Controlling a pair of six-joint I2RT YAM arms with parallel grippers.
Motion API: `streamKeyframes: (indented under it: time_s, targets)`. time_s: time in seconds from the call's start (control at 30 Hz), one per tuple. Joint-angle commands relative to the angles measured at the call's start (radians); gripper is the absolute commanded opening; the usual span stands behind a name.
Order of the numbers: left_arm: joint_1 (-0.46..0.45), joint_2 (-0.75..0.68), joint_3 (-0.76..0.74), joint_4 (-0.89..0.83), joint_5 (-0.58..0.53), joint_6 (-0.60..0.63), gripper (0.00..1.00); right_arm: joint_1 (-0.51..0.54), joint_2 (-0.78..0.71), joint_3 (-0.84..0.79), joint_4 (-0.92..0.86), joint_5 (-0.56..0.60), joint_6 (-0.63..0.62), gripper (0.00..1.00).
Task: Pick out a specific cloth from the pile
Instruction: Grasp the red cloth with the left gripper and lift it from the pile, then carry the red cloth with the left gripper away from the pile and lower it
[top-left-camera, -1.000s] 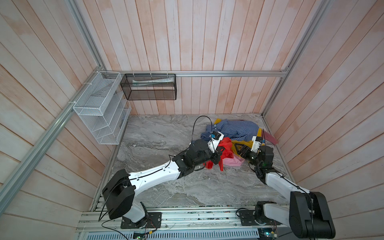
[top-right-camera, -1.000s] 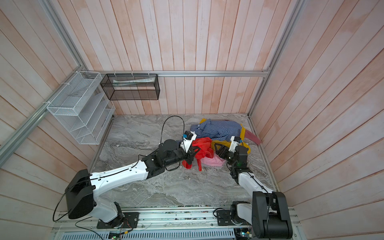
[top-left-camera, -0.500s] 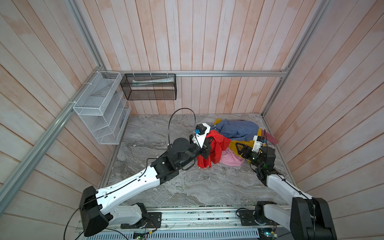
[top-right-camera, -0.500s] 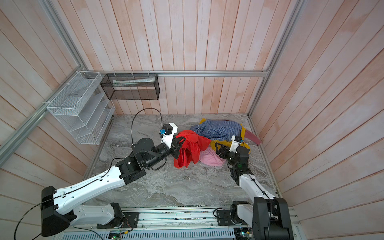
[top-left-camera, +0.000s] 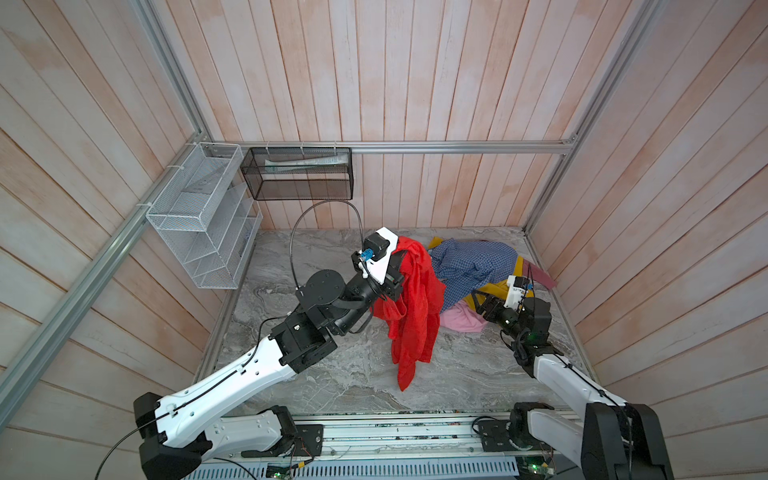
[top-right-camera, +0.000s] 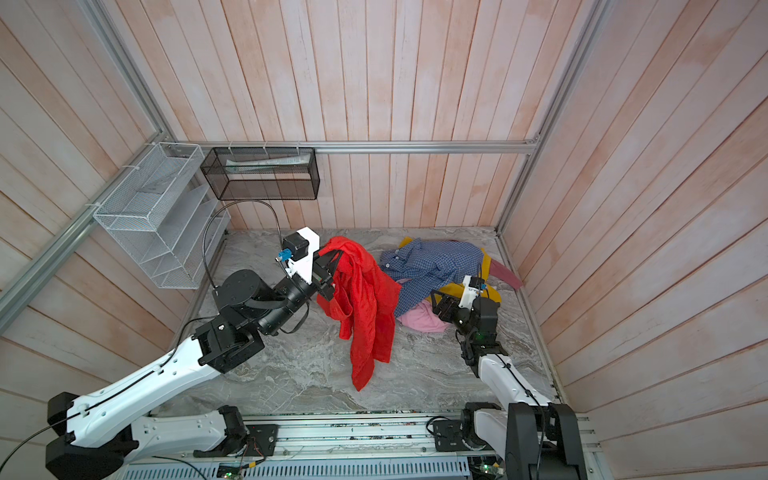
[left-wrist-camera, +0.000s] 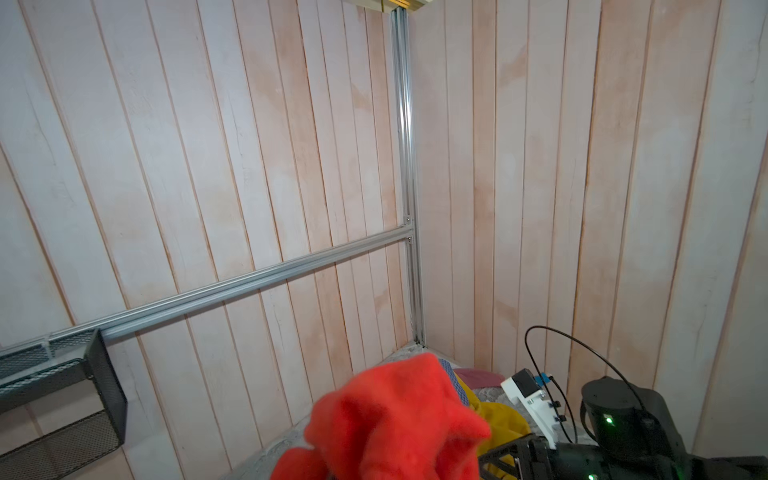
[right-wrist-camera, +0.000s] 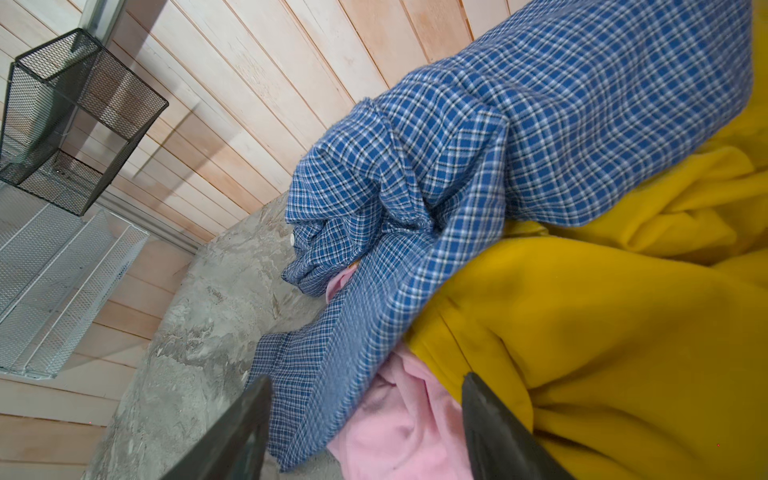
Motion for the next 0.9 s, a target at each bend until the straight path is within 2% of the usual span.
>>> streamKeyframes:
  time_s: [0.0, 0.27, 0.47, 0.6, 0.87]
  targets:
    - [-0.005, -0.028, 0.039, 0.065, -0.056, 0.07, 0.0, -0.005, -0.011, -0.005, -0.007, 0.017, -0.011, 0.73]
    - [-0.005, -0.015, 0.076, 0.097, -0.181, 0.174, 0.0, -0.005, -0.006, -0.001, -0.007, 0.011, -0.01, 0.73]
    - [0.019, 0.017, 0.096, 0.161, -0.383, 0.266, 0.0, -0.004, -0.008, 0.002, -0.009, 0.014, -0.011, 0.73]
    - [0.135, 0.019, 0.118, 0.077, -0.355, 0.221, 0.0, -0.005, -0.01, 0.001, -0.009, 0.013, -0.01, 0.73]
    - [0.275, 0.027, 0.104, -0.009, -0.365, 0.161, 0.0, -0.005, -0.02, 0.004, -0.022, 0.011, -0.01, 0.73]
